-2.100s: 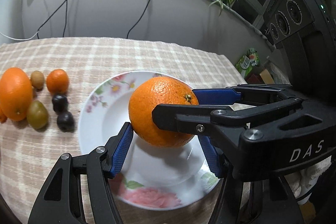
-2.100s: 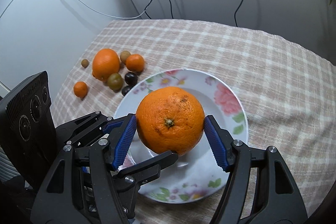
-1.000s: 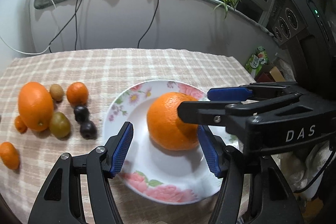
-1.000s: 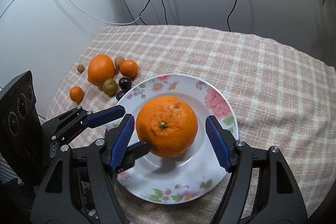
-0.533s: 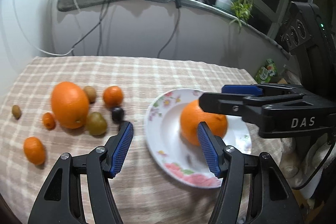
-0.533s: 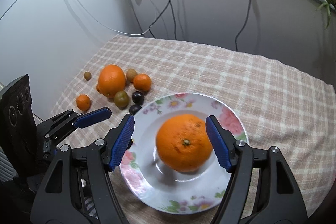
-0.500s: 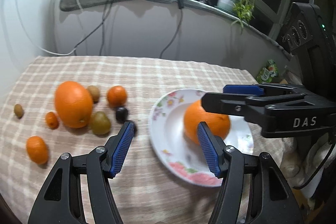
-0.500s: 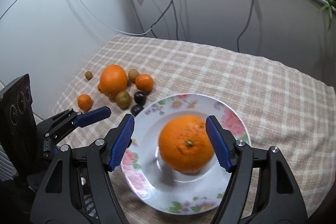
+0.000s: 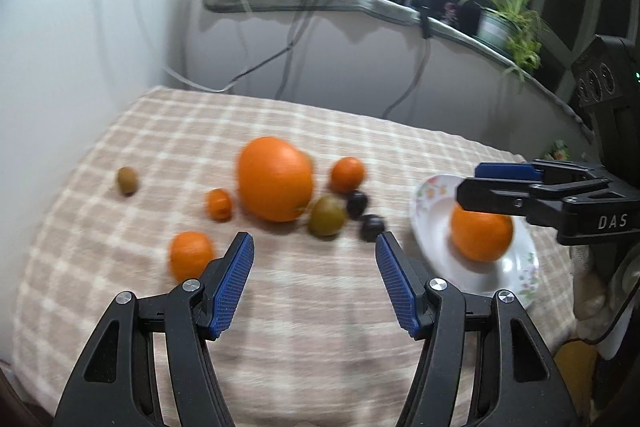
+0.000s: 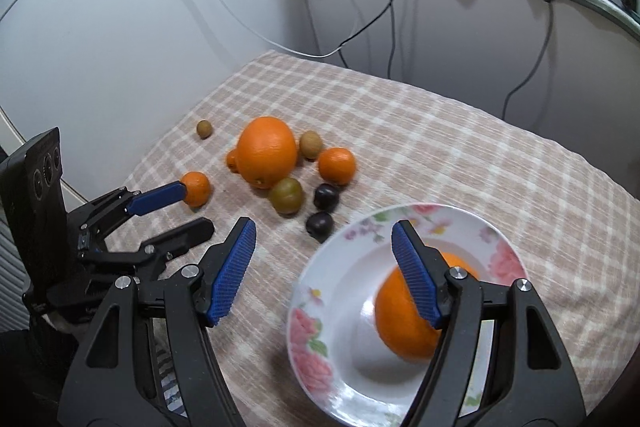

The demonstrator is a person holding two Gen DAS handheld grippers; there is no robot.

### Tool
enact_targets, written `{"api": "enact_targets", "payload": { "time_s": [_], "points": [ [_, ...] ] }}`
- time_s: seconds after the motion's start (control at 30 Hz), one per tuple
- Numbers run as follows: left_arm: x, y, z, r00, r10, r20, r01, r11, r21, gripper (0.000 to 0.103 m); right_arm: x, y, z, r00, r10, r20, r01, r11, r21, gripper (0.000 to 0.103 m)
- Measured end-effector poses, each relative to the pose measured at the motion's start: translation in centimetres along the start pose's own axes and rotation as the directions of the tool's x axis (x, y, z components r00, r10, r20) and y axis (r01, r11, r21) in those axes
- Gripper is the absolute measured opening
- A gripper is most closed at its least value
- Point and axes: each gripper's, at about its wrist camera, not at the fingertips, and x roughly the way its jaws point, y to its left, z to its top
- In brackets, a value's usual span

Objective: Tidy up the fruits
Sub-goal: 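Move the right gripper to the olive-green fruit while the left gripper approaches a small tangerine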

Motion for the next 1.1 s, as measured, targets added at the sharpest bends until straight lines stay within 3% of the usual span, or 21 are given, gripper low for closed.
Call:
{"api": "enact_targets", "payload": {
  "time_s": [0.57, 0.77, 0.87, 1.1],
  "points": [
    [-0.3, 6.3, -1.3, 0.997, 0.075, -0.025, -0.077, 0.992, -0.104, 0.063, 4.6, 3.9, 2.1, 0.996, 0.030, -0.078, -0.039, 0.993, -0.108, 0.073],
    [0.3, 7.2, -1.5, 0.997, 0.065, -0.043, -0.070, 0.990, -0.121, 0.063, 6.7, 4.8, 2.5, 0.992, 0.027, -0.125, -0.045, 0.989, -0.141, 0.058],
    [0.7, 7.4, -1.5, 0.997, 0.057, -0.056, -0.064, 0.990, -0.124, 0.058, 7.9, 5.3, 2.7, 0.989, 0.010, -0.150, -0.035, 0.986, -0.165, 0.053],
    [1.4, 8.0, -1.6, 0.996, 0.045, -0.071, -0.054, 0.989, -0.138, 0.056, 9.8, 5.6, 3.0, 0.982, -0.038, -0.183, 0.001, 0.980, -0.199, 0.051]
  ]
}}
